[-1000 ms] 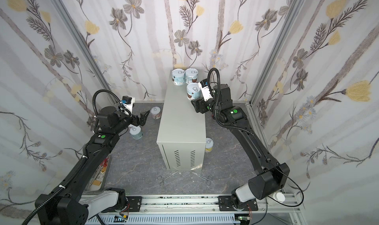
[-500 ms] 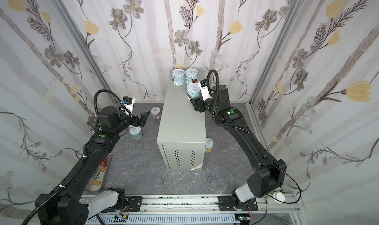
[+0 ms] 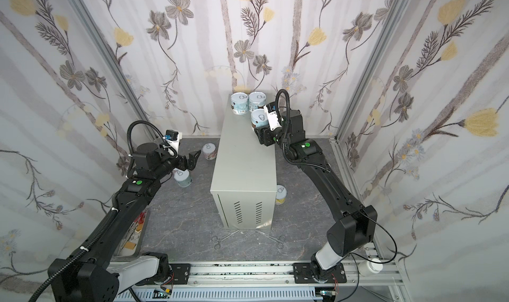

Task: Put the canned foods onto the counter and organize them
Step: 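Set the can down in front of the two cans and release, then open the right gripper and raise it off the placed can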

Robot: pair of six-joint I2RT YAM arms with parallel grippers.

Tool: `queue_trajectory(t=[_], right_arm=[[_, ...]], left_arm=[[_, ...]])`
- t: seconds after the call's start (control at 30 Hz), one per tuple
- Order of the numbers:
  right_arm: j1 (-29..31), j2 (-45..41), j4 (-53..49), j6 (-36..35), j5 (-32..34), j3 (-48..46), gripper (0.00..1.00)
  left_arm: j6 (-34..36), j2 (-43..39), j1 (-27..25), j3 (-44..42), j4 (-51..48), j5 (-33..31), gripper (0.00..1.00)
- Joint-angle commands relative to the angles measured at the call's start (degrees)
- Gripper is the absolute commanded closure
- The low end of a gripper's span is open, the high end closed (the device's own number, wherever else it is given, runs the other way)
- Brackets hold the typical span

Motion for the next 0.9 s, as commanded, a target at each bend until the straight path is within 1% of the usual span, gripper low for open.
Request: queue_trajectory(t=[0.0,0.53,0.87], right_arm=[[0.1,1.2,0.6,-0.4,-0.3,0.6,0.28],[-0.2,2.7,1.0,-0.4,1.2,1.8,0.29],[-0.2,4.2,0.7,-0.2,-0.3,3.3,0.29]], left_arm=[[0.8,0.1,0.0,-0.2,0.1,-0.2,0.00],[0.9,-0.4,0.0,-0.5,-0.8,-0.5,0.00],[1.1,0.0,0.0,-0.4,-0.5,-0.4,0.00]])
